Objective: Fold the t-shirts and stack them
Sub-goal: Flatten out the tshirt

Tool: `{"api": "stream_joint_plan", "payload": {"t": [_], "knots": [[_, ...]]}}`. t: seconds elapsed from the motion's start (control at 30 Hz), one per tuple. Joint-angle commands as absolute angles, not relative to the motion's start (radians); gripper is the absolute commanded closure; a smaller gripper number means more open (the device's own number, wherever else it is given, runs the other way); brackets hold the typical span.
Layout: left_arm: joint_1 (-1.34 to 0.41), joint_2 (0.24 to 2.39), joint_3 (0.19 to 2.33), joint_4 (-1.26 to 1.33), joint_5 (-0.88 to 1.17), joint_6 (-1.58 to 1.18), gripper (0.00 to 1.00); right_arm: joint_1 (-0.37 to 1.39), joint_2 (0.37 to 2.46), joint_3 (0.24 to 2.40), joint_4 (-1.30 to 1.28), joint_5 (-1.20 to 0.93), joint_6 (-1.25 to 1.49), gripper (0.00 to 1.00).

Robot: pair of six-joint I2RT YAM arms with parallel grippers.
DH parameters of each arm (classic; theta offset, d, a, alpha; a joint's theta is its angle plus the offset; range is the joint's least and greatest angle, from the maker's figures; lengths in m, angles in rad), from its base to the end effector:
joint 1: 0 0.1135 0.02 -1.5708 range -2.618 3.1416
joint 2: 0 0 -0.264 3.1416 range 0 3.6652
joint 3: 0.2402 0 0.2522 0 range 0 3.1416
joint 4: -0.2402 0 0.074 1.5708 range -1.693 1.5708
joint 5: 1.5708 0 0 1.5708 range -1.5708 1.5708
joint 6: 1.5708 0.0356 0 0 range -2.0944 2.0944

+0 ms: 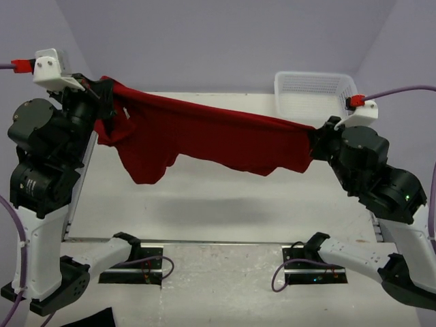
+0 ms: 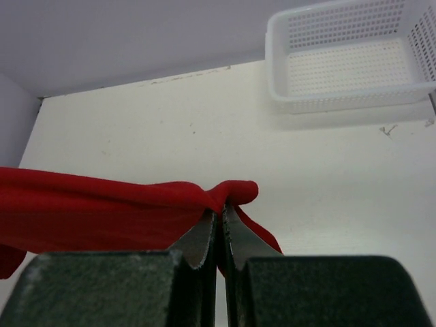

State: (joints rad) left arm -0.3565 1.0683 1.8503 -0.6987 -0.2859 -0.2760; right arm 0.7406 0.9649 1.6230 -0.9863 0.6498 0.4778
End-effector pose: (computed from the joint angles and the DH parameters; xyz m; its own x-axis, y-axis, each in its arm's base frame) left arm 0.1273 -0.0367 0.5691 0.0556 -0.2997 -0.9524 0.0900 0.9515 -0.2941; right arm 0.1058 0.0675 0.4948 -0.2639 0.2548 -0.9303 0.0077 0.9650 0.2621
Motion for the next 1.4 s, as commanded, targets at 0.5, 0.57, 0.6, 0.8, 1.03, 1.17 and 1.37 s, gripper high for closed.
{"api": "stream_joint_plan", "payload": {"t": [0.5,0.57,0.6,0.8,1.03,1.17,1.37], "knots": [[-0.353,1.561,1.545,-0.555,-0.320,-0.279,1.00,0.640,1.423,1.434,-0.967,0.605,0.635,1.00],[-0.350,1.617,1.545,-0.519,-0.357,-0.276,1.00,0.612,1.500,1.449,-0.928,0.580,0.604,1.00],[-0.345,1.662,1.546,-0.494,-0.359,-0.270,1.00,0.583,1.526,1.460,-0.919,0.575,0.600,1.00],[-0.314,1.859,1.663,-0.439,-0.330,-0.235,1.00,0.505,1.724,1.577,-0.901,0.555,0.537,1.00],[-0.285,1.988,1.729,-0.347,-0.247,-0.219,1.00,0.443,1.861,1.658,-0.884,0.537,0.497,1.00],[-0.285,2.004,1.753,-0.301,-0.276,-0.207,0.50,0.411,1.908,1.716,-0.879,0.584,0.474,0.64],[-0.298,1.807,1.640,-0.252,-0.373,-0.270,0.02,0.396,1.800,1.704,-0.894,0.630,0.491,0.06]]}}
